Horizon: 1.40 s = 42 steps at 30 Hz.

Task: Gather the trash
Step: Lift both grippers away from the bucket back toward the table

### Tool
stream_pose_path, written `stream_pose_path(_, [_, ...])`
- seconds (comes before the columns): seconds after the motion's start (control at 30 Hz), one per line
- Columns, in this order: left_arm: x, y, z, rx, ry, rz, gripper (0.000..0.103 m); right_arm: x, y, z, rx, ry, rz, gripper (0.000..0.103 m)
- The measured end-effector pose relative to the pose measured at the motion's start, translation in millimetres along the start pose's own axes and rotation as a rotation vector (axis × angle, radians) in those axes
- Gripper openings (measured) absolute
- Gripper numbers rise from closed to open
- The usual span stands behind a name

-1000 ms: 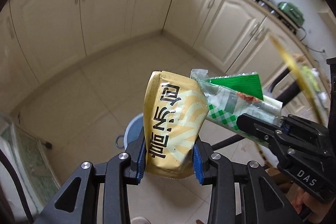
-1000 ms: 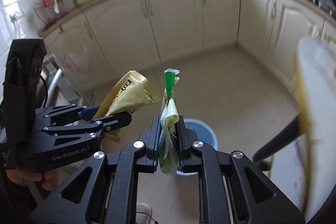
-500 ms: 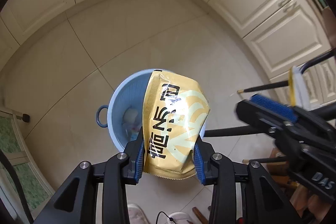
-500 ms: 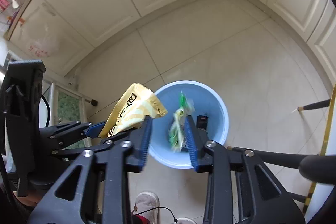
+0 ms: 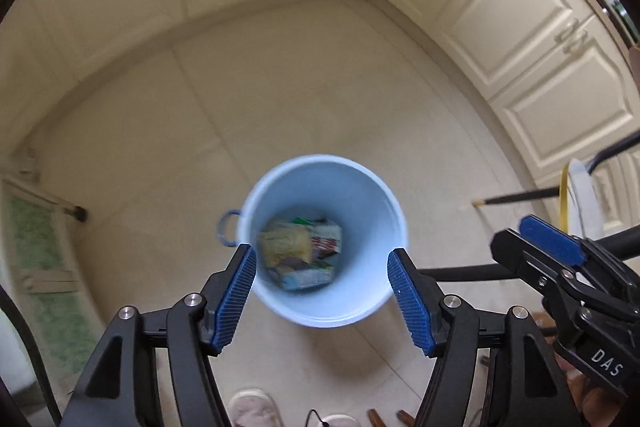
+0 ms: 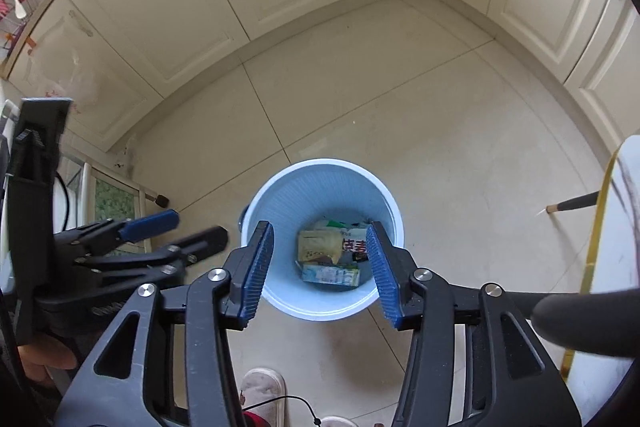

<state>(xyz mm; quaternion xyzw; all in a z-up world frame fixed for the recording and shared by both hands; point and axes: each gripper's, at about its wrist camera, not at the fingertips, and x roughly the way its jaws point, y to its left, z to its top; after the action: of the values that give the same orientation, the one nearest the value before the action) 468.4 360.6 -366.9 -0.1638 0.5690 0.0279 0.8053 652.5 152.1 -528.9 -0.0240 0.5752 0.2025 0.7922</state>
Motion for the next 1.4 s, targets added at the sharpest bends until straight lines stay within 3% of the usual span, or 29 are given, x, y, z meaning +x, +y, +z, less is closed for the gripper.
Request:
stream_pose_path(0.17, [-63.3,-14.7,-27.3,-0.016,-0.122,0.077,0.064,-48.6,35.8,-2.6,-0.071,-0.074,-0.009,0.059])
stream_pose_path(0.3, [-132.2,-26.2,-48.9,-0.001,-0.263,0.095,0.065,-113.9,66.5,-9.7,-0.142,-0.178,-0.024,0.069])
stream_pose_path(0.57, [-263.1,-76.4,-111.0,0.079,-0.565,0.056,0.085,-274.5,102.1,-49.1,-0.195,-0.443,-0.099,0.093])
stream_pose_path(0.7, [-315.1,-101.9,-153.4,0.108,-0.701,0.024,0.098,-356.1,110.4,-80.9,-0.186,-0.573,-0.135,0.1])
stream_pose_path(1.0, [-379.7,-166.1,-276.0,0.219,-0.914,-0.058,0.102,-502.2,115.0,-158.4,-0.152,-0.8,-0.246,0.103])
stream_pose_path(1.13, [-387.3,-189.5,-333.0,0.283,-1.002,-0.074,0.102,-550.7,116.0,-187.4,-0.123,-0.875,-0.298,0.103])
stream_pose_path(1.4, [-390.1,-183.5,-402.4,0.368,-1.116,-0.144,0.102,-623.4,108.8,-242.2,-0.062,-0.997,-0.42,0.103])
